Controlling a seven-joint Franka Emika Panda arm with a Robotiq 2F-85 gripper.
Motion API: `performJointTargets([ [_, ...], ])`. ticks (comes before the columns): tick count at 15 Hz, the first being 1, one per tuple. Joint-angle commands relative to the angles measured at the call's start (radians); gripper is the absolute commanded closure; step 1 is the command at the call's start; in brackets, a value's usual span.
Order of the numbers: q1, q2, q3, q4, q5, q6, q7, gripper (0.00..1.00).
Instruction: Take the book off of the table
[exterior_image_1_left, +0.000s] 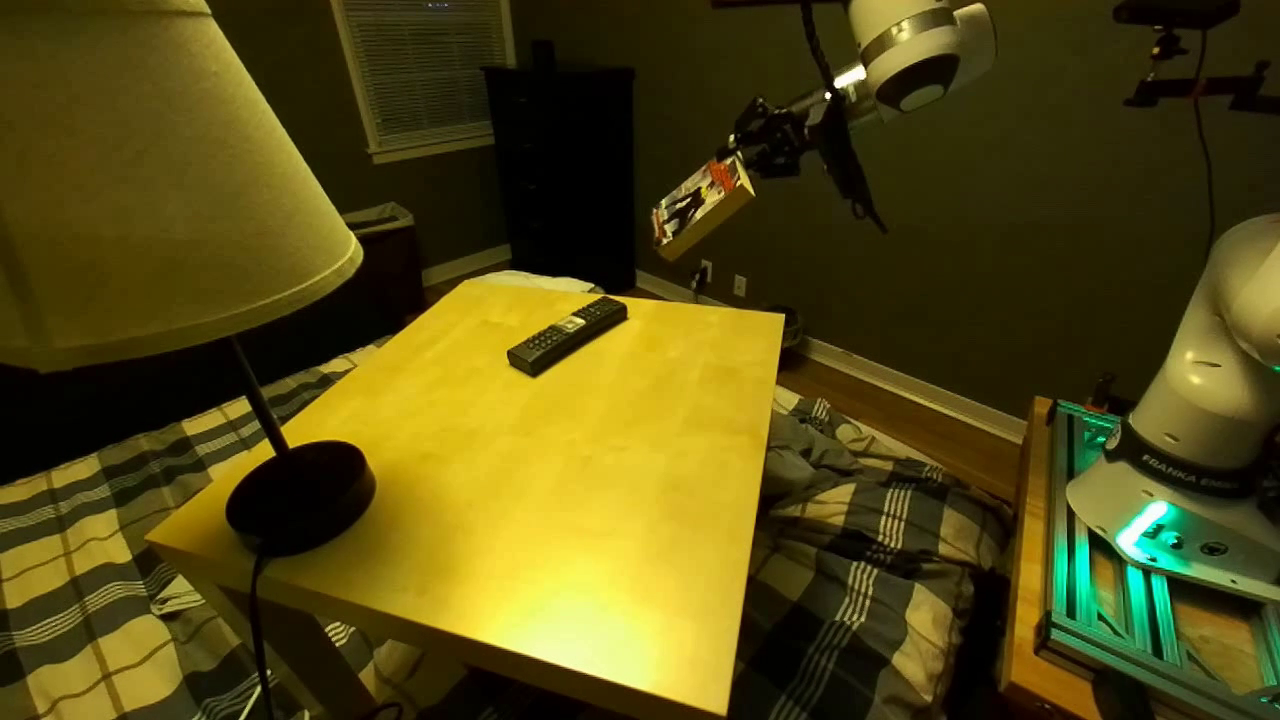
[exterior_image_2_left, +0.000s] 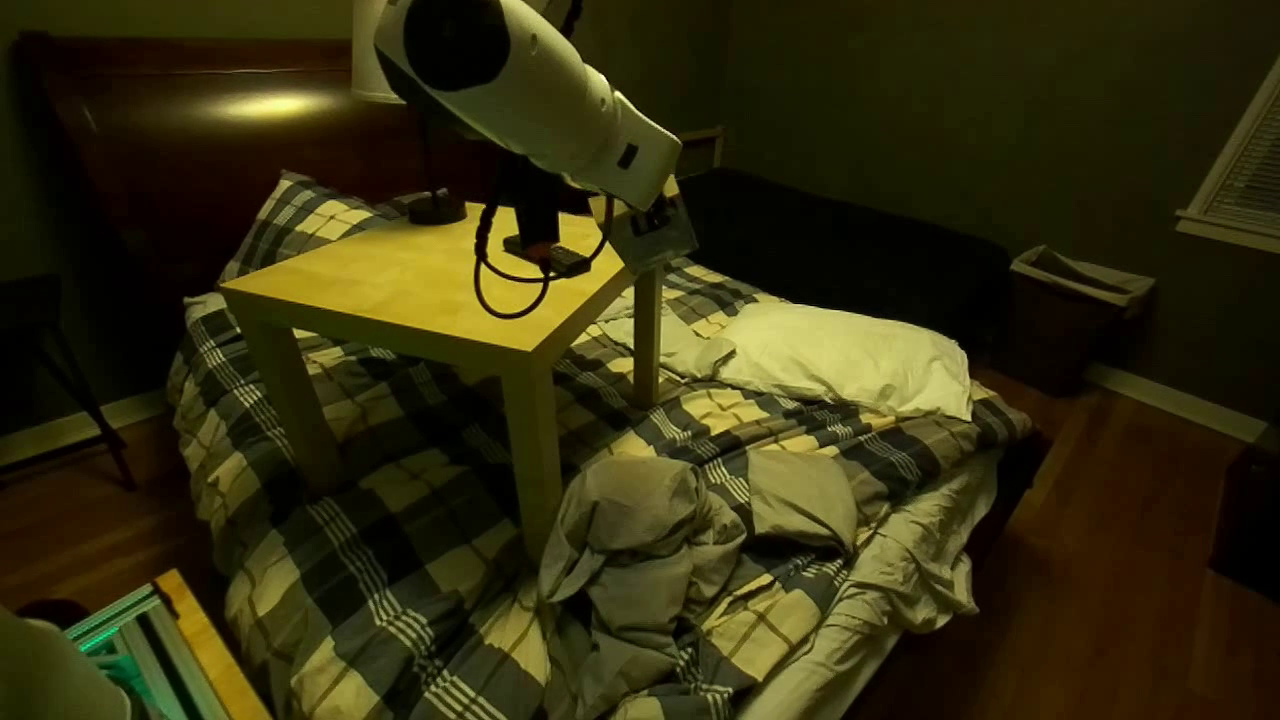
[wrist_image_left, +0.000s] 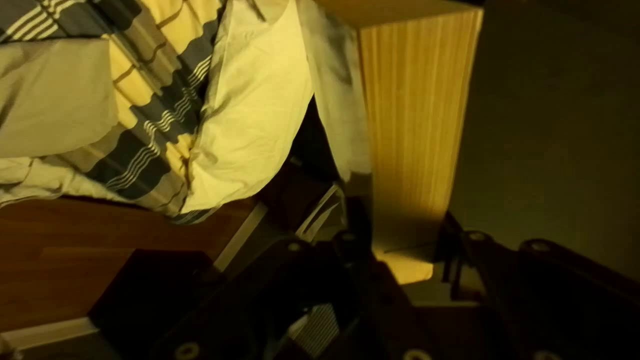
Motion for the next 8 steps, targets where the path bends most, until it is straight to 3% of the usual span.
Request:
performJointTargets([
  [1,0.000,0.008,0.003,0.011,0.021,0.041,-0.004,0.65],
  [7,0.000,0.027,0.012,0.031,0.042,0.073,-0.004,0.65],
  [8,0.000,0.027,0.012,0.031,0.042,0.073,-0.004,0.90],
])
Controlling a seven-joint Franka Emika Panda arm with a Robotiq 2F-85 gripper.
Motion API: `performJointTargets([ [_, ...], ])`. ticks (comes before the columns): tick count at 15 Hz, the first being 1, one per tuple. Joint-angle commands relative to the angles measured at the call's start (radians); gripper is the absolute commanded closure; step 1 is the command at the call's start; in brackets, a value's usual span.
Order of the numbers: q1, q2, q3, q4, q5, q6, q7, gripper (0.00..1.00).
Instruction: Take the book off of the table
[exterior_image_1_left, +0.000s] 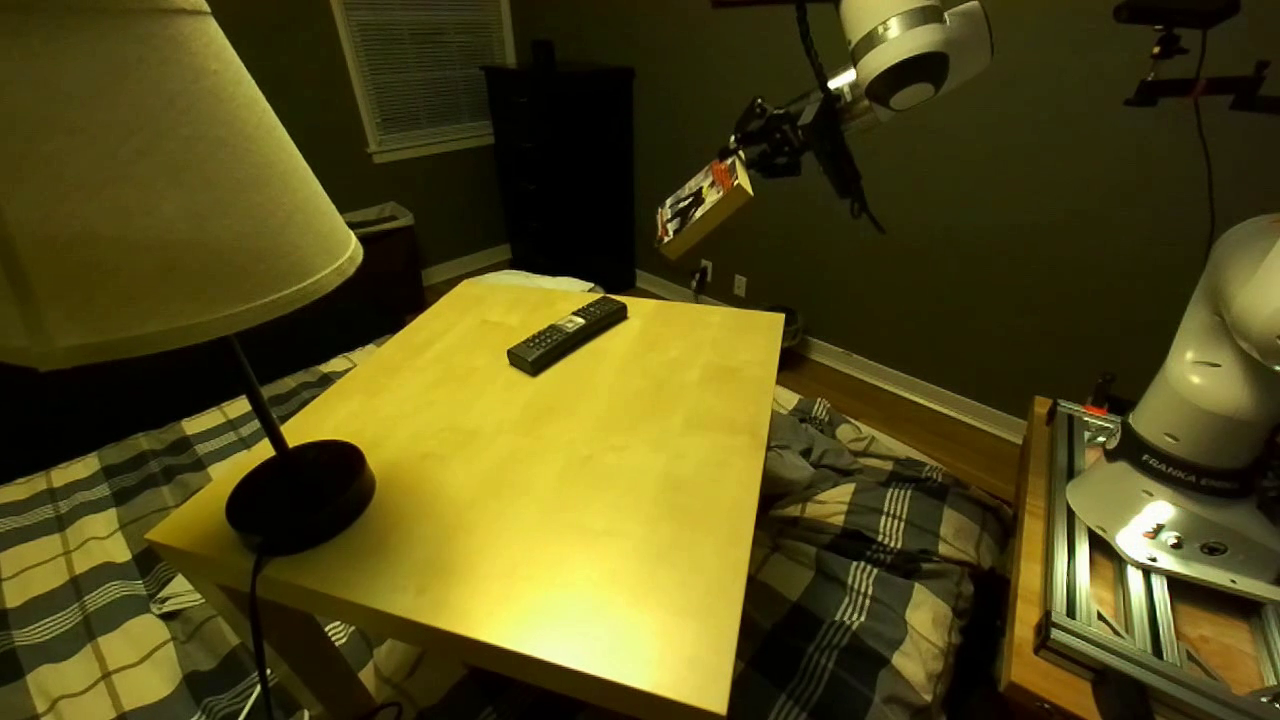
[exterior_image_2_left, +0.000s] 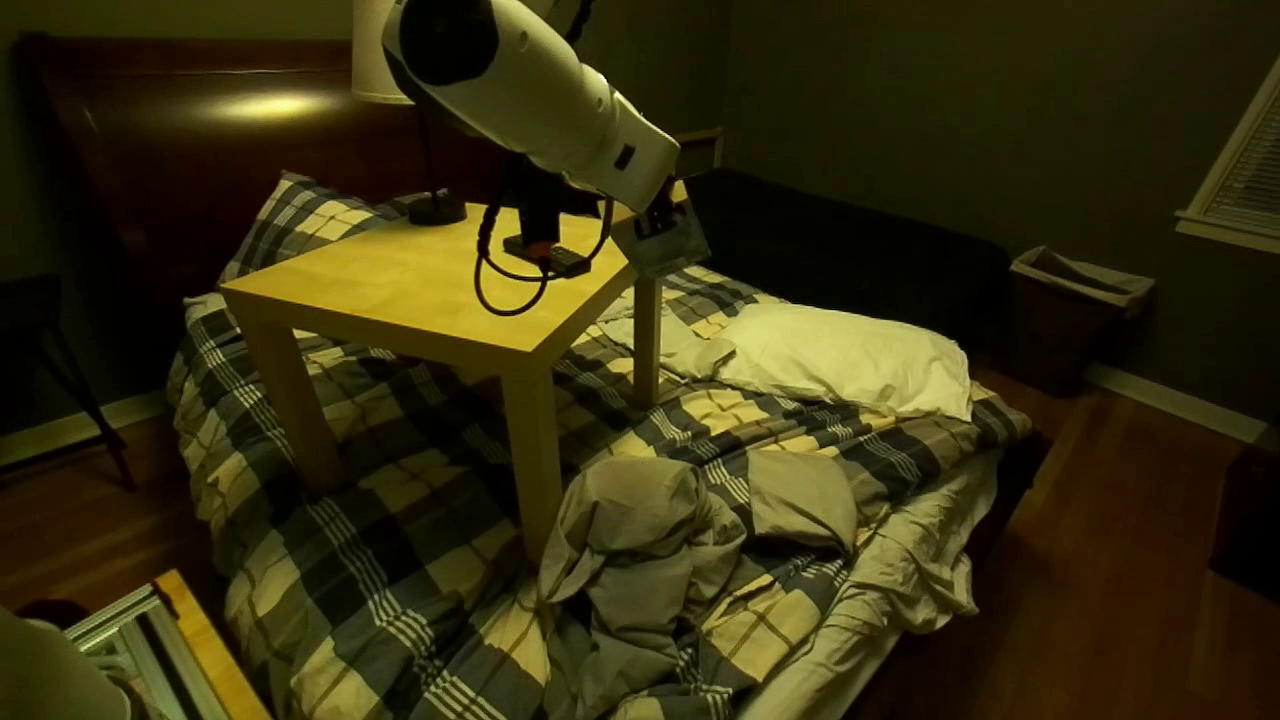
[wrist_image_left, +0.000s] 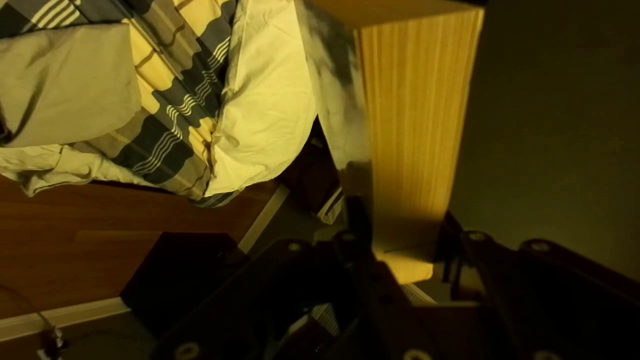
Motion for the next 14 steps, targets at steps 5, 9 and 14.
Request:
performJointTargets([
  [5,-0.051,0.187,-0.027,0.176,0.170,-0.036,-0.072,0.90],
  [9,-0.068,0.389,-0.099,0.349,0.412,-0.078,-0.210,0.90],
  [14,-0.044,0.660,-0.201,0.489,0.693,-0.257,-0.305,0.90],
])
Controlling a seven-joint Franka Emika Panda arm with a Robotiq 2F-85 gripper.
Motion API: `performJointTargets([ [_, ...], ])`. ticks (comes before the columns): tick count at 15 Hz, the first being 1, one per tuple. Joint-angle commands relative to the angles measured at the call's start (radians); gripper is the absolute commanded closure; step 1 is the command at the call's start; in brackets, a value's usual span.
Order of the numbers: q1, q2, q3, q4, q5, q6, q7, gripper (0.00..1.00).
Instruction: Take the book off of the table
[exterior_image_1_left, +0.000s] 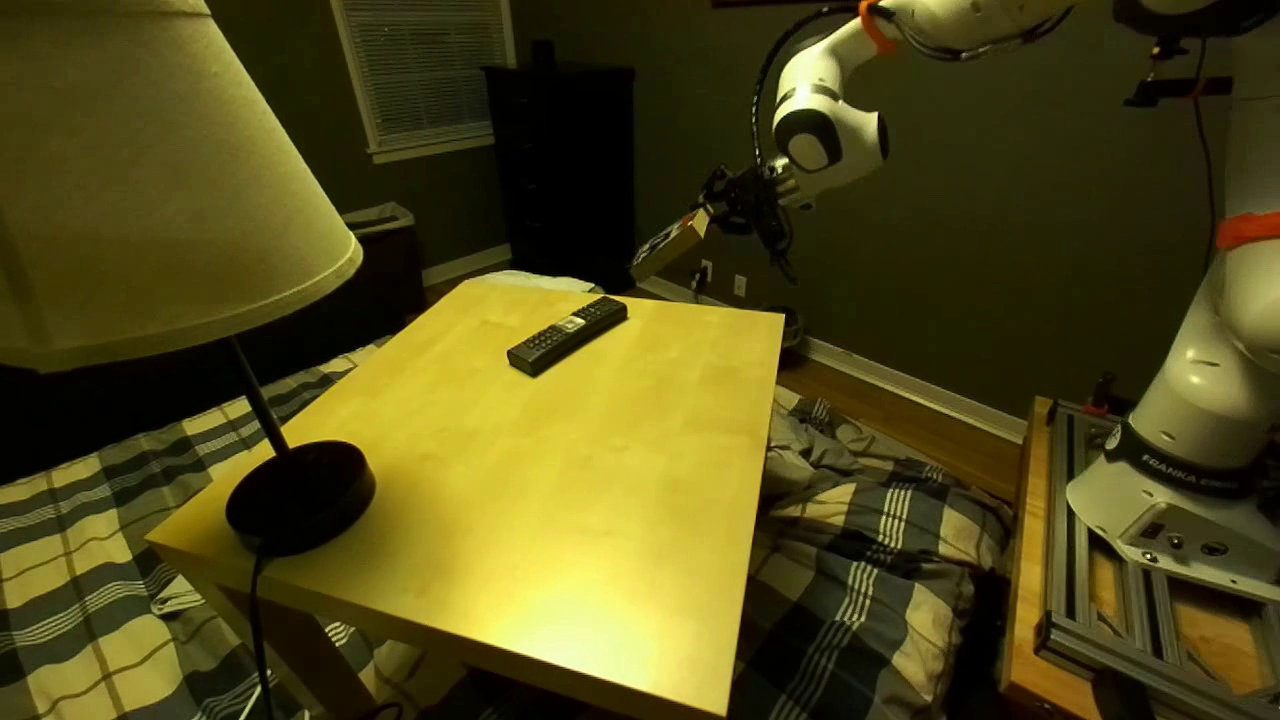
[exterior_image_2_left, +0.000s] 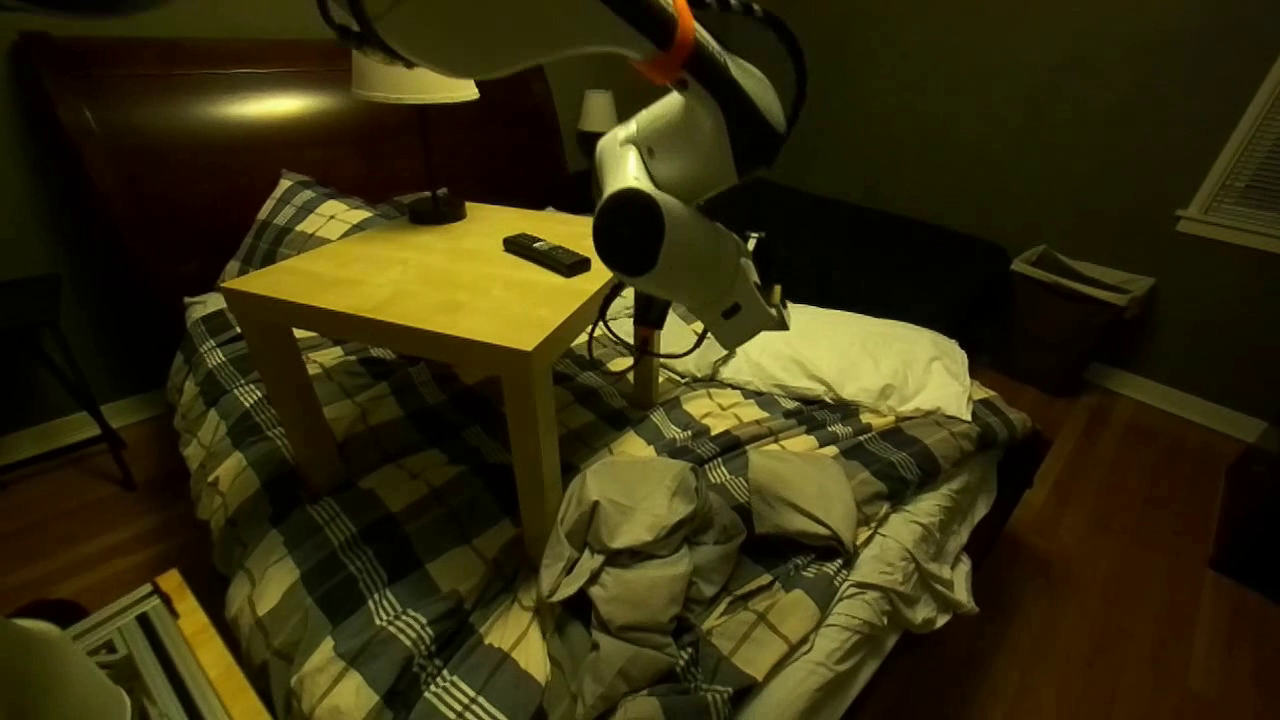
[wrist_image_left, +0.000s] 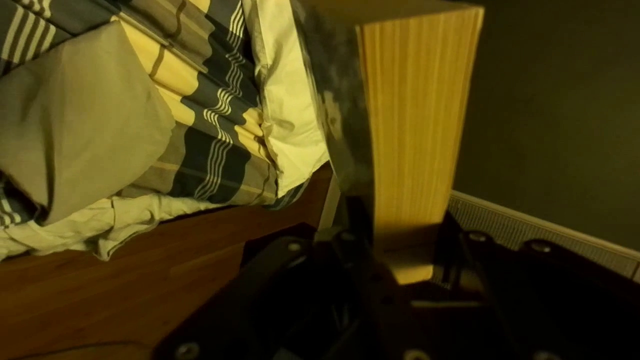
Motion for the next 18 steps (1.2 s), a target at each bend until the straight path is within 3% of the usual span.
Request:
performJointTargets([
  [1,0.023,0.221,-0.060,0.140,0.207,-0.128,-0.071,0.90],
  [2,0.055,0.288,-0.124,0.198,0.103,-0.162,0.067,0.90],
  [5,0.052,0.470,-0.180,0.364,0.094,-0.237,0.168,0.90],
  [7,0.008,0.560,-0.179,0.475,0.092,-0.282,0.190,0.90],
  [12,-0.183,0.743,0.023,0.752,0.089,-0.248,0.089,0.90],
  [18,-0.360,1.004,0.321,1.022,0.085,-0.163,-0.191,0.90],
])
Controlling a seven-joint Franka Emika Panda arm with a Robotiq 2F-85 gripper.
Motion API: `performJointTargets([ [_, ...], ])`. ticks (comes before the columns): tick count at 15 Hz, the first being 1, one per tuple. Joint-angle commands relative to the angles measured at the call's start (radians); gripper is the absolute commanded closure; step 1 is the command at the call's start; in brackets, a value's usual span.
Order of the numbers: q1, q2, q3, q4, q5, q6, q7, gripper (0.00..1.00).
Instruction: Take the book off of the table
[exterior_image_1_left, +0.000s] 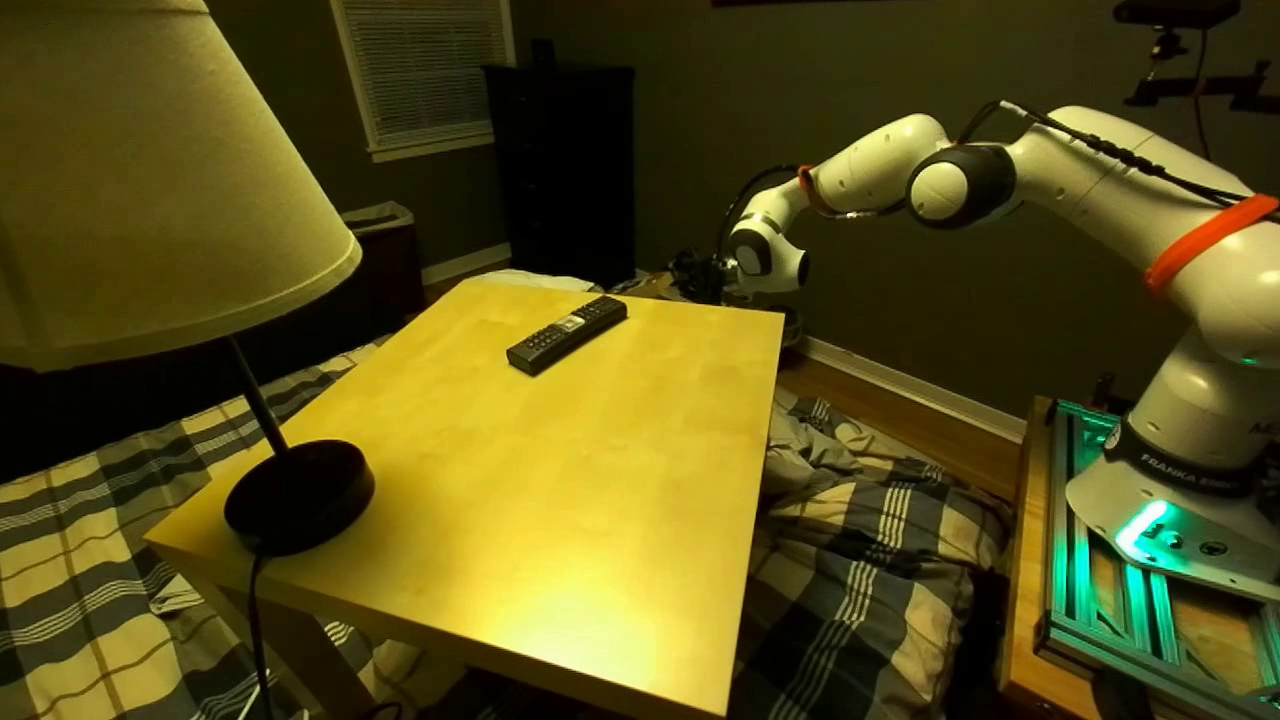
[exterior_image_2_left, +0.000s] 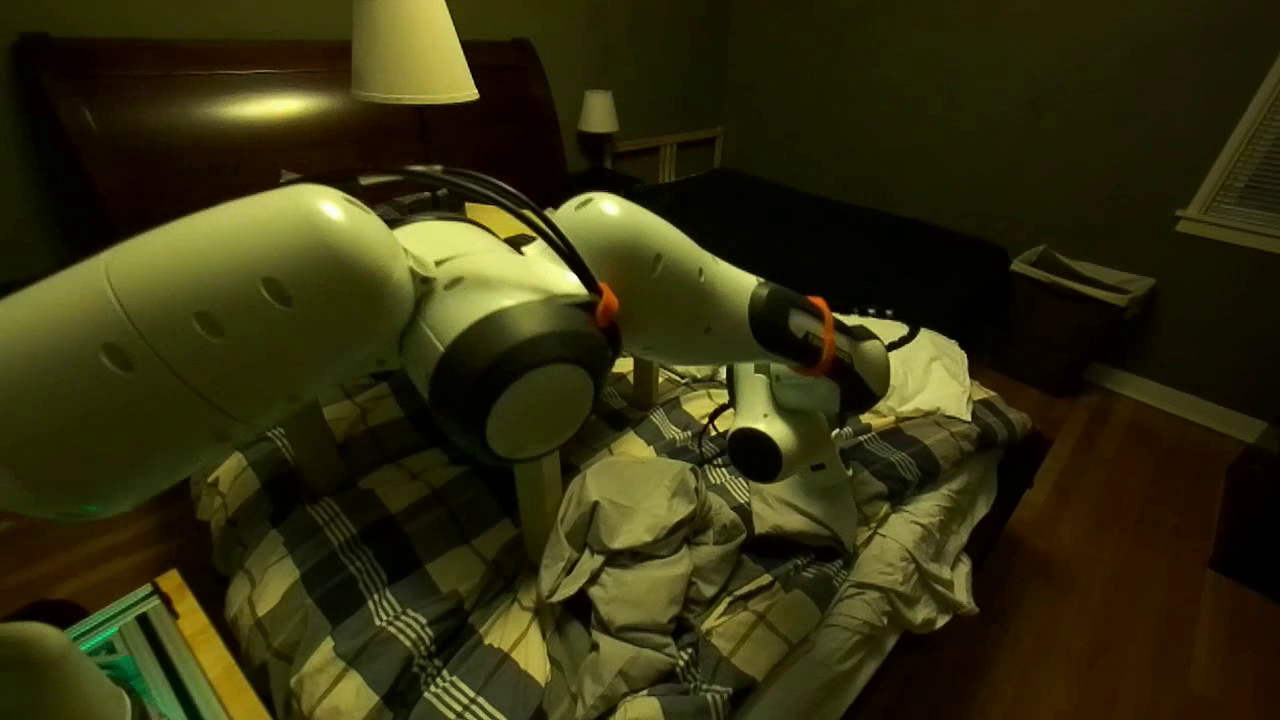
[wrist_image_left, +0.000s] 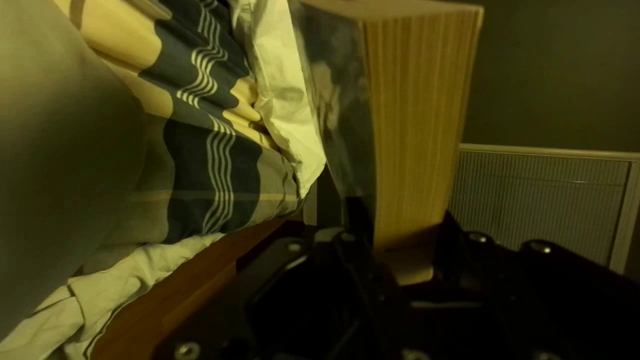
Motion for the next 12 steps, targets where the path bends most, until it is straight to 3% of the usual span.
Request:
performJointTargets([
  [1,-0.079,0.208,0.170,0.239,0.000,0.062,-0.184,0.90],
  [6,-0.093,0.399,0.332,0.400,0.000,0.071,-0.424,0.90],
  [7,-0.163,0.298,0.372,0.222,0.000,0.030,-0.499,0.90],
  [8,-0.161,0.318,0.384,0.233,-0.001,0.032,-0.537,0.90],
  [9,-0.164,0.321,0.392,0.228,-0.001,0.039,-0.567,0.51],
  [12,-0.167,0.316,0.405,0.239,-0.001,0.062,-0.647,0.25],
])
